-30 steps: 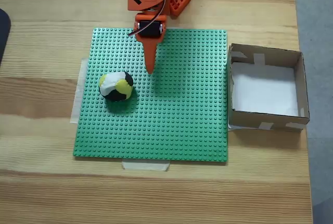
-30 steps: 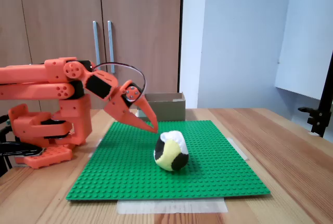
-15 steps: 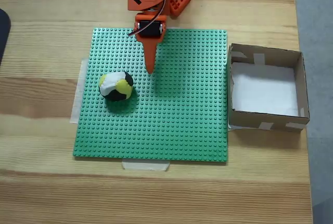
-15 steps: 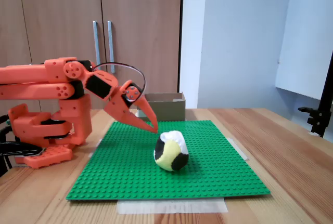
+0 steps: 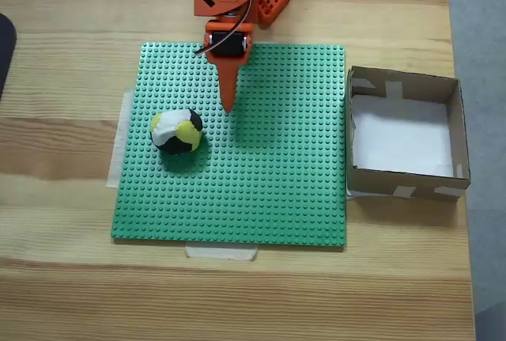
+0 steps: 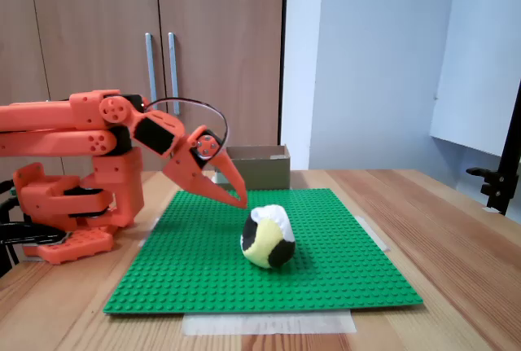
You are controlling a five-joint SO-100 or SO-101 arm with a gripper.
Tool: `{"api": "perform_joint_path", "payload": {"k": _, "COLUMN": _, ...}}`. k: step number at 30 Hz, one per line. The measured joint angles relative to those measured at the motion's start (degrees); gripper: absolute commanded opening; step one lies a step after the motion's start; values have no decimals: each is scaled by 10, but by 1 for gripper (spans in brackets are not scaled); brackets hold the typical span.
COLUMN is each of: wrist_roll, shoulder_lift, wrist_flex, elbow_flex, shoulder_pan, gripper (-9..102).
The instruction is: Pick the ball and put it in the box.
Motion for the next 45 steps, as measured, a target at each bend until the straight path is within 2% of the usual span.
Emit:
{"api": "perform_joint_path", "payload": {"k": 39, "wrist_roll": 11, "shoulder_lift": 0, "wrist_flex": 4, "elbow_flex": 0, "shoulder_pan": 13, "gripper": -1}}
{"api": "perform_joint_path", "payload": {"k": 45, "wrist_roll": -1, "shoulder_lift": 0, "wrist_flex": 36, "elbow_flex": 0, "shoulder_pan": 18, "gripper": 4}}
